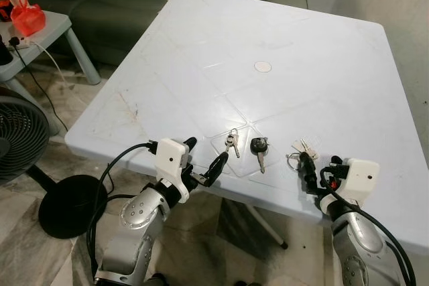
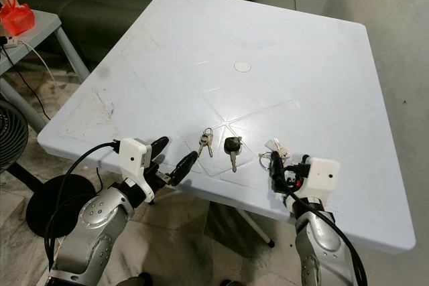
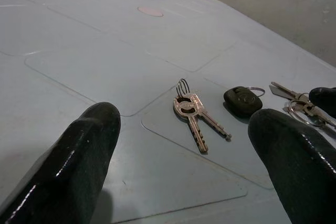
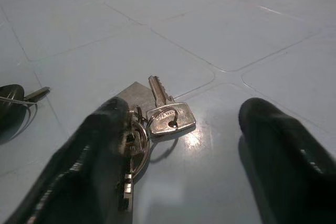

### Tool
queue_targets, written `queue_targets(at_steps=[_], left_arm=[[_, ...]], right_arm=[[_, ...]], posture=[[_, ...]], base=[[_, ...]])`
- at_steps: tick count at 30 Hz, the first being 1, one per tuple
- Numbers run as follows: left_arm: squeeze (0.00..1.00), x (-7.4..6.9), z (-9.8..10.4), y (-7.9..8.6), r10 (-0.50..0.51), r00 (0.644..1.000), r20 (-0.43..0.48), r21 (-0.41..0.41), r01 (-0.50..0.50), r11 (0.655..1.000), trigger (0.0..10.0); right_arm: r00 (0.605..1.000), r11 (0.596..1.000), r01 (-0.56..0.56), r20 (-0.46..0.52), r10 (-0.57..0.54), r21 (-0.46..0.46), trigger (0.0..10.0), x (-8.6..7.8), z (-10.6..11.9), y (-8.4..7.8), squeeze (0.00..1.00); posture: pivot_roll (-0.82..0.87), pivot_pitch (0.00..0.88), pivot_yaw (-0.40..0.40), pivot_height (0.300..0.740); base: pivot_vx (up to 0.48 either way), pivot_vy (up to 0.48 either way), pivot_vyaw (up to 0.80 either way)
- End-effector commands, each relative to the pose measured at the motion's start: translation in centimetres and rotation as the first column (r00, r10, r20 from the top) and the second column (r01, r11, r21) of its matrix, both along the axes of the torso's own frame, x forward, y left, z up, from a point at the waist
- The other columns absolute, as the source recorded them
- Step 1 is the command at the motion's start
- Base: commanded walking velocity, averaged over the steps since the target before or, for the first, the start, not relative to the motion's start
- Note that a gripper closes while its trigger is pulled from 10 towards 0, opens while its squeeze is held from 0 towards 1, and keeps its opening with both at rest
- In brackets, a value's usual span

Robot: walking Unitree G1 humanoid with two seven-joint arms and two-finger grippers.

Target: Hang keys on a hook

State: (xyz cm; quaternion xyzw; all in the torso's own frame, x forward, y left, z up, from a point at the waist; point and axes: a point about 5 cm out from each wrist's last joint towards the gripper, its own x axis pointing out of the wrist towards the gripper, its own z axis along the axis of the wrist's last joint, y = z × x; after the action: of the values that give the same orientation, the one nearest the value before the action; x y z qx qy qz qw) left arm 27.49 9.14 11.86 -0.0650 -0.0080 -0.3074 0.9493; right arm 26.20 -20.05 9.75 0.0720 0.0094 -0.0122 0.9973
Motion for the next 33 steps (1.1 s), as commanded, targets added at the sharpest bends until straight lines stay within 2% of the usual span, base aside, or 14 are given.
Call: queue_targets(at_steps=[1,14,16,17,18,19,23,25,26,28,29,31,33], left_arm=[[0.00,-0.24,0.05,-0.07,0.003,1.000,0.007,0.012,-0.003,1.000,10.0],[0.00,-0.21,0.16,0.18,0.018,1.000,0.010,0.011,-0.019,1.000,10.0],[0.00,-0.21,0.16,0.21,0.020,1.000,0.010,0.010,-0.020,1.000,10.0],[0.00,-0.21,0.16,0.24,0.021,1.000,0.010,0.010,-0.021,1.000,10.0],[0.00,-0.21,0.16,0.25,0.022,1.000,0.010,0.010,-0.022,1.000,10.0],[0.00,-0.16,0.19,0.24,0.023,1.000,0.010,0.010,-0.023,1.000,10.0],[0.00,-0.11,0.24,0.26,0.025,1.000,0.011,0.011,-0.025,1.000,10.0],[0.00,-0.07,0.30,0.29,0.026,1.000,0.012,0.010,-0.026,1.000,10.0],[0.00,-0.07,0.31,0.30,0.027,1.000,0.012,0.009,-0.027,1.000,10.0],[0.00,-0.05,0.31,0.30,0.028,1.000,0.011,0.007,-0.028,1.000,10.0],[0.00,-0.05,0.31,0.30,0.028,1.000,0.011,0.007,-0.028,1.000,10.0],[0.00,-0.02,0.34,0.31,0.029,1.000,0.012,0.007,-0.029,1.000,10.0],[0.00,0.00,0.36,0.30,0.029,0.999,0.012,0.007,-0.030,1.000,10.0]], right_arm=[[1.000,1.000,0.003,0.002,-0.002,-0.014,0.0,-0.31,0.03,-0.10,0.00],[1.000,0.999,-0.017,-0.009,0.016,-0.042,0.0,-0.46,-0.06,0.17,0.00],[0.999,0.998,-0.030,-0.013,0.029,-0.052,0.9,-0.58,-0.10,0.36,0.00],[0.999,0.998,-0.035,-0.017,0.034,-0.060,2.0,-0.63,-0.13,0.44,0.00],[0.999,0.997,-0.037,-0.019,0.036,-0.065,2.0,-0.66,-0.15,0.48,0.00],[0.999,0.996,-0.041,-0.023,0.040,-0.074,3.3,-0.67,-0.19,0.52,0.00],[0.998,0.994,-0.054,-0.028,0.052,-0.097,3.1,-0.75,-0.25,0.66,0.00],[0.998,0.994,-0.048,-0.047,0.044,-0.101,4.8,-0.86,-0.46,0.70,0.00],[0.998,0.993,-0.045,-0.056,0.039,-0.105,4.9,-0.91,-0.57,0.73,0.00],[0.997,0.994,-0.035,-0.068,0.027,-0.107,8.4,-0.95,-0.68,0.73,0.00],[0.997,0.994,-0.035,-0.068,0.027,-0.107,8.4,-0.95,-0.68,0.73,0.00],[0.996,0.995,-0.021,-0.084,0.013,-0.101,10.0,-0.85,-0.80,0.71,0.00],[0.995,0.996,-0.002,-0.096,-0.007,-0.092,10.0,-0.66,-0.85,0.69,0.00]], posture=[[0.05,0.191,-0.047,0.740],[0.06,0.196,-0.052,0.740],[0.06,0.196,-0.052,0.740],[0.06,0.196,-0.052,0.740],[0.06,0.196,-0.052,0.740],[0.06,0.201,-0.054,0.740],[0.06,0.205,-0.055,0.740],[0.06,0.205,-0.055,0.740],[0.06,0.205,-0.055,0.740],[0.06,0.212,-0.054,0.740],[0.06,0.212,-0.054,0.740],[0.06,0.212,-0.054,0.740],[0.06,0.210,-0.054,0.740]], base=[[0.000,0.000,0.00],[0.000,0.000,0.00],[0.000,0.000,0.00],[0.000,0.000,0.00],[0.000,0.000,0.00],[0.000,0.000,0.00],[0.000,0.000,0.00],[0.000,0.000,0.00],[0.000,0.000,0.00],[0.000,0.000,0.00],[0.000,0.000,0.00],[0.000,0.000,0.00],[0.000,0.000,0.00]])
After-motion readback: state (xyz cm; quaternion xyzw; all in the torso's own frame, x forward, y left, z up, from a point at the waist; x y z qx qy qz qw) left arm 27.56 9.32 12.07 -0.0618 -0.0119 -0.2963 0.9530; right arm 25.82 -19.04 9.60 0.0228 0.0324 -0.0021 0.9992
